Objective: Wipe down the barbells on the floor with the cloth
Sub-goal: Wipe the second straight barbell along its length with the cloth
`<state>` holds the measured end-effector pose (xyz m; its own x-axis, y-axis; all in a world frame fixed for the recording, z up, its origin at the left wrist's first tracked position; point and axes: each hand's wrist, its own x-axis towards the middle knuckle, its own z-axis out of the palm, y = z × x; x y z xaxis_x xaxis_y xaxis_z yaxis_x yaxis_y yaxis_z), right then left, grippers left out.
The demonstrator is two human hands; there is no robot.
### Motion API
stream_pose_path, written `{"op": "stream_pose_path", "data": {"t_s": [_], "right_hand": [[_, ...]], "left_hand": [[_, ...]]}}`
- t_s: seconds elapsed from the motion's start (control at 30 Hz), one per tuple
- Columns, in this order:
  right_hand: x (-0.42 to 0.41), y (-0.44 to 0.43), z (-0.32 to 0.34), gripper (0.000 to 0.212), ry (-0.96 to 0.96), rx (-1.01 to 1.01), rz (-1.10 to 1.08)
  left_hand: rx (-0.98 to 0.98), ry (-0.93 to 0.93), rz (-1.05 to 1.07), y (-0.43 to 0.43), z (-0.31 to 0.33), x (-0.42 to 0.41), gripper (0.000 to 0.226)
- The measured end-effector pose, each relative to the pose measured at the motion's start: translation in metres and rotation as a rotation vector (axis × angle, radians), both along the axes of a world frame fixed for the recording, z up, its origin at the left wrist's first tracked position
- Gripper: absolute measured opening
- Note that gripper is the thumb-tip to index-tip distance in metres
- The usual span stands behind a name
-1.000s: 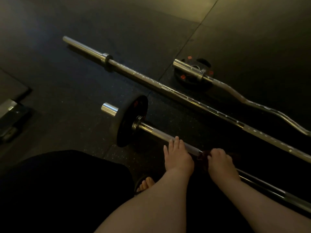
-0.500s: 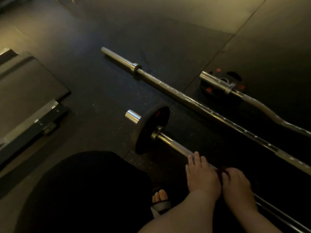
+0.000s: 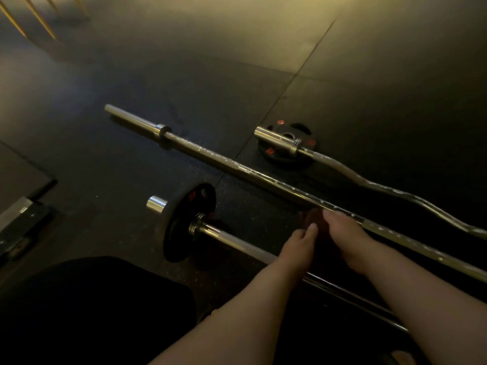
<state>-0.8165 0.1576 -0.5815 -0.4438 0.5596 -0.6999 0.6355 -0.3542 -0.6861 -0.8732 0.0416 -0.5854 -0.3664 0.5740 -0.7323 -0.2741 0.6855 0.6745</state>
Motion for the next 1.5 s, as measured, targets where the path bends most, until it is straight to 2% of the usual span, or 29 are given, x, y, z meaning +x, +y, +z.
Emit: {"op": "stream_pose_path", "data": {"t_s": [0.07,0.17,0.27,0.4,0.5,0.57,0.63,0.67,0.73,0.83,0.93,1.03,1.07,1.1,1.17,1.27,1.4,1.5], "right_hand": [[-0.006,0.012,0.028,0.043,0.087,-0.123,0.030],[0.001,0.036,0.076,0.050,0.123,-0.158,0.256],[0.008,0.058,0.114,0.050,0.128,-0.035,0.461],[0.014,0.077,0.148,0.035,0.014,0.239,0.520],[0.026,0.085,0.156,0.054,0.036,0.301,0.505],[0.030,0.087,0.158,0.062,0.140,0.186,0.440],[0.030,0.087,0.164,0.058,0.279,0.038,0.371],[0.029,0.088,0.168,0.055,0.339,-0.002,0.356],[0.028,0.090,0.173,0.052,0.409,-0.017,0.370],[0.029,0.089,0.178,0.062,0.371,0.107,0.425],[0.027,0.085,0.185,0.042,0.350,0.239,0.465],[0.023,0.082,0.188,0.034,0.358,0.299,0.511],[0.022,0.081,0.190,0.032,0.361,0.299,0.517],[0.022,0.080,0.192,0.032,0.369,0.286,0.517],[0.023,0.080,0.194,0.032,0.391,0.262,0.502],[0.024,0.082,0.194,0.041,0.416,0.266,0.433],[0.025,0.082,0.194,0.051,0.406,0.241,0.361],[0.023,0.081,0.198,0.049,0.399,0.196,0.363]], "left_hand": [[0.151,-0.208,0.265,0.011,0.013,-0.003,0.051],[0.299,-0.146,0.309,0.023,0.038,-0.019,0.035],[0.372,-0.106,0.308,0.037,0.068,-0.033,0.028],[0.380,0.022,0.271,0.059,0.108,-0.032,0.029],[0.369,0.107,0.224,0.070,0.130,-0.031,0.025],[0.361,0.114,0.231,0.073,0.145,-0.030,0.035],[0.339,0.136,0.276,0.074,0.156,-0.032,0.048],[0.331,0.148,0.320,0.074,0.162,-0.033,0.050],[0.332,0.087,0.377,0.071,0.177,-0.036,0.037],[0.294,0.157,0.256,0.064,0.194,-0.043,0.027],[0.295,0.228,0.104,0.048,0.197,-0.044,0.026],[0.319,0.237,0.121,0.038,0.190,-0.043,0.060],[0.322,0.272,0.099,0.038,0.189,-0.041,0.064],[0.313,0.337,0.051,0.038,0.188,-0.039,0.063],[0.290,0.474,-0.024,0.041,0.183,-0.037,0.044],[0.225,0.487,-0.070,0.043,0.186,-0.035,0.019],[0.148,0.542,-0.195,0.040,0.193,-0.037,0.014],[0.185,0.586,-0.157,0.040,0.199,-0.037,0.020]]}}
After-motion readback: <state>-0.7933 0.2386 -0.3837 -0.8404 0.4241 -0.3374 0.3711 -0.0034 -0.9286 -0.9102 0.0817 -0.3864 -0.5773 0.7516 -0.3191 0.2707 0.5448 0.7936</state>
